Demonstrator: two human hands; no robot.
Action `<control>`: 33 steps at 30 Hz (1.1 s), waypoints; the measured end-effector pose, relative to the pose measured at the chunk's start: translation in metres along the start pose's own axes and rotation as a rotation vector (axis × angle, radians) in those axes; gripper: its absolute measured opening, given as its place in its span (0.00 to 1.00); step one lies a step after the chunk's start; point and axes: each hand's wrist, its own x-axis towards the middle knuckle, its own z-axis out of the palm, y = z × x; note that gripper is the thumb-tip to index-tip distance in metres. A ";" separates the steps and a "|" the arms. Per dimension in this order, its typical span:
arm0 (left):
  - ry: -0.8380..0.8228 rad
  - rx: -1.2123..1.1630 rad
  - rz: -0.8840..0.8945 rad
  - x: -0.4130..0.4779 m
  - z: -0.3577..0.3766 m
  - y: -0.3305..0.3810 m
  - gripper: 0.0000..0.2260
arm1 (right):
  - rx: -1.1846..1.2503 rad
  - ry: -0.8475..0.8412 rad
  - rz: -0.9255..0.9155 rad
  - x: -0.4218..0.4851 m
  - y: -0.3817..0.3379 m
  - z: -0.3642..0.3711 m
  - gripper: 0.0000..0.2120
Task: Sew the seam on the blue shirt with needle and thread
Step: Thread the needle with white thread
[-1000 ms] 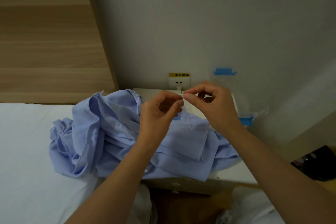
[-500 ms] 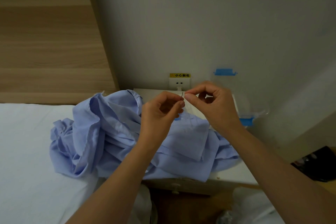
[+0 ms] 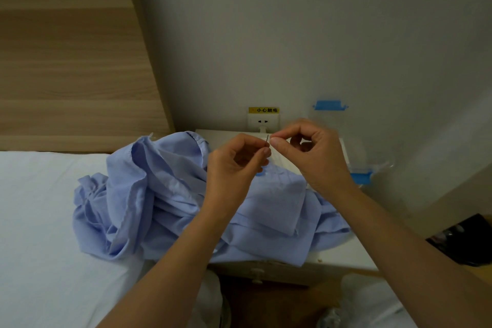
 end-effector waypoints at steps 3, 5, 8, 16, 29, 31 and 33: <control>0.000 0.007 0.004 0.000 0.000 0.000 0.03 | 0.000 0.001 0.004 0.000 0.000 -0.001 0.03; 0.001 0.005 0.003 0.000 0.000 0.000 0.03 | 0.001 0.002 0.000 0.000 0.000 -0.001 0.02; 0.001 -0.004 -0.002 0.000 0.000 0.001 0.02 | 0.000 0.006 0.009 0.000 0.001 0.000 0.04; 0.004 -0.002 0.002 0.000 0.000 0.000 0.02 | -0.002 0.014 0.020 0.000 0.001 0.000 0.03; -0.002 -0.017 -0.004 0.000 0.001 0.000 0.03 | 0.008 0.008 0.027 0.000 0.000 0.001 0.05; 0.000 -0.018 -0.006 0.000 0.001 0.000 0.03 | 0.004 0.007 0.029 0.000 0.000 0.001 0.04; -0.001 -0.018 -0.004 -0.001 0.000 0.000 0.03 | 0.001 0.007 0.030 0.000 0.000 0.001 0.04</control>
